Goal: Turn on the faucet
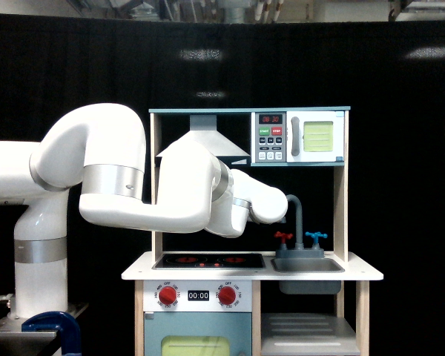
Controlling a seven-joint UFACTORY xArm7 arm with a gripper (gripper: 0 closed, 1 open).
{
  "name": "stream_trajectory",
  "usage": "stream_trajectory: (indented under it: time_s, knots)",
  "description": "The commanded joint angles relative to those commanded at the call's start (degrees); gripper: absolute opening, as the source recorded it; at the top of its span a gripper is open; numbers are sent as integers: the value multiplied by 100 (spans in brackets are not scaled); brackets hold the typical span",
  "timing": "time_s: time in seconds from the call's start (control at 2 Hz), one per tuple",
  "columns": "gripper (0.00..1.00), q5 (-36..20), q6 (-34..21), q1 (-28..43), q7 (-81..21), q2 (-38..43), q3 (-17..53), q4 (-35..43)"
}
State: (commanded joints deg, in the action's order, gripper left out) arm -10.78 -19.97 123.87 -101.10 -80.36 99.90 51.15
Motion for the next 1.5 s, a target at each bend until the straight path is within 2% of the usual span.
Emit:
stream_trajectory:
  time_s: [1.0,1.5]
  knots:
    - [100,516,-968,121,281,-232,177,1136]
    - [100,680,-1282,-75,447,-240,109,1267]
